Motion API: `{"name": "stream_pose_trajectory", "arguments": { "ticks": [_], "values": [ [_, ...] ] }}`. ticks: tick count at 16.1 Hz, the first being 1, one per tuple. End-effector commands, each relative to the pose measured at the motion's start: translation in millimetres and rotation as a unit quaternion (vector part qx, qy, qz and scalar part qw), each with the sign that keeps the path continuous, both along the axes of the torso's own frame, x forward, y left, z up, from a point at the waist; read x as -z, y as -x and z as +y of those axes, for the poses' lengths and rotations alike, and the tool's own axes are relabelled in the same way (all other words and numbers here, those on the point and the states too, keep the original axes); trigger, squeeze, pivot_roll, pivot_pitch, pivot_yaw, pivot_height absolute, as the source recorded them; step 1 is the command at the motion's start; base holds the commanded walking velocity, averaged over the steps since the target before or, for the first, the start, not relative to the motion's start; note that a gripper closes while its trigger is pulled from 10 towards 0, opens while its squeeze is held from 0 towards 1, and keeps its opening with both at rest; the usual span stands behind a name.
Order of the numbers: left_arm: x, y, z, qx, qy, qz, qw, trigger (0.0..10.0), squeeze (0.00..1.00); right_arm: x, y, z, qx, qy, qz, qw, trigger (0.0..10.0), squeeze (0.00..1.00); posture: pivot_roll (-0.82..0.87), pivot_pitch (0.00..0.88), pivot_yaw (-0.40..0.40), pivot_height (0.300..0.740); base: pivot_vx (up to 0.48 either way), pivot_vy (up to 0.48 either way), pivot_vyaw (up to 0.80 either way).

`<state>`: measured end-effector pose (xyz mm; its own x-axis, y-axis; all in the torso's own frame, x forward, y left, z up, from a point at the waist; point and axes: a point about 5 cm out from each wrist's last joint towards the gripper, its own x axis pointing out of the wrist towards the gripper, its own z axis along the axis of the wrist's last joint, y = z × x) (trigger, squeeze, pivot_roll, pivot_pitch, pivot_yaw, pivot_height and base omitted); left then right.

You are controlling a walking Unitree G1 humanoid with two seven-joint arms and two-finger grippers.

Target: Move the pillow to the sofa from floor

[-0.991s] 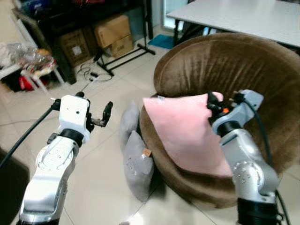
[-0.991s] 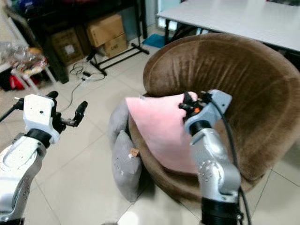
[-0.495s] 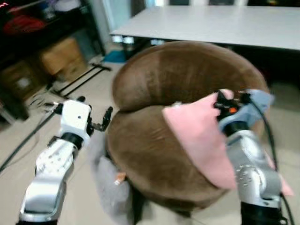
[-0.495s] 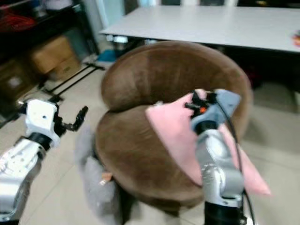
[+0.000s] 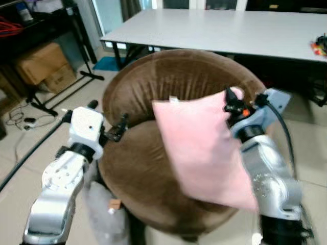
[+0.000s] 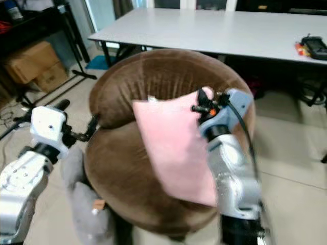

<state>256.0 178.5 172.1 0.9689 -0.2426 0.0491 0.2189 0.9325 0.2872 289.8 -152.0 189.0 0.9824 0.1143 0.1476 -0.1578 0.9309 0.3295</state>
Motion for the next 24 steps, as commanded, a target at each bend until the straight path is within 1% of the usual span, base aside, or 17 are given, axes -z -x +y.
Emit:
{"name": "stream_pose_trajectory", "arguments": {
  "ticks": [1, 2, 4, 6, 7, 8, 9, 11, 13, 17, 20, 24],
  "values": [
    [-3, 2.6, 10.3, -0.021, -0.018, -0.002, 1.000, 10.0, 0.00, -14, -1.2, 14.9, -0.031, -0.002, -0.031, 0.999, 10.0, 0.00, -0.04, 0.000, 0.059, 0.740, 0.000, 0.000, 0.00],
    [-5, 4.4, 12.2, -0.024, -0.022, -0.004, 0.999, 10.0, 0.00, -15, -3.0, 17.1, -0.041, -0.011, -0.032, 0.999, 10.0, 0.00, -0.03, 0.000, 0.051, 0.740, 0.000, 0.000, 0.80],
    [-8, 6.4, 12.9, -0.020, -0.024, -0.006, 0.999, 10.0, 0.00, -20, -5.6, 22.3, -0.056, -0.010, -0.037, 0.998, 10.0, 0.00, -0.03, 0.000, 0.047, 0.740, 0.000, 0.000, 0.80],
    [-7, 5.5, 13.6, -0.019, -0.028, -0.004, 0.999, 10.0, 0.00, -21, -6.2, 22.8, -0.054, -0.034, -0.036, 0.997, 10.0, 0.00, -0.04, 0.000, 0.052, 0.740, 0.000, 0.000, 0.00],
    [-6, 4.9, 13.4, -0.018, -0.029, -0.003, 0.999, 10.0, 0.00, -20, -7.2, 20.8, -0.046, -0.035, -0.034, 0.998, 10.0, 0.00, -0.05, 0.000, 0.056, 0.740, 0.240, 0.000, 0.00],
    [-7, 4.7, 11.9, -0.011, -0.030, -0.001, 0.999, 10.0, 0.00, -19, -8.2, 19.1, -0.043, -0.023, -0.032, 0.998, 10.0, 0.00, -0.04, 0.000, 0.056, 0.740, 0.000, 0.000, 0.00],
    [-8, 4.5, 11.0, -0.007, -0.029, 0.001, 1.000, 10.0, 0.00, -15, -9.1, 18.3, -0.043, -0.022, -0.018, 0.999, 10.0, 0.00, -0.04, 0.000, 0.058, 0.740, 0.244, 0.000, 0.00],
    [-7, 4.0, 11.3, -0.005, -0.025, 0.005, 1.000, 10.0, 0.00, -10, -9.9, 16.1, -0.032, -0.025, 0.000, 0.999, 10.0, 0.00, -0.04, 0.000, 0.063, 0.740, 0.261, 0.000, -0.80],
    [-5, 3.3, 10.3, -0.004, -0.022, 0.008, 1.000, 10.0, 0.00, -9, -9.2, 14.3, -0.022, -0.023, 0.001, 0.999, 10.0, 0.00, -0.05, 0.000, 0.067, 0.740, 0.268, 0.000, -0.80],
    [-5, 2.5, 9.3, -0.001, -0.016, 0.010, 1.000, 10.0, 0.00, -11, -10.1, 14.4, -0.027, -0.022, -0.005, 0.999, 10.0, 0.00, -0.04, 0.000, 0.063, 0.740, 0.272, 0.000, 0.00],
    [-6, 2.3, 11.3, -0.005, -0.014, 0.010, 1.000, 10.0, 0.00, -12, -9.3, 20.1, -0.048, -0.024, -0.008, 0.999, 10.0, 0.00, -0.04, 0.000, 0.058, 0.740, 0.285, 0.000, 0.00],
    [-6, 1.6, 11.4, -0.004, -0.014, 0.009, 1.000, 10.0, 0.00, -13, -10.8, 20.5, -0.047, -0.028, -0.012, 0.998, 10.0, 0.00, -0.04, 0.000, 0.062, 0.740, 0.285, 0.000, 0.00]
  ]
}}
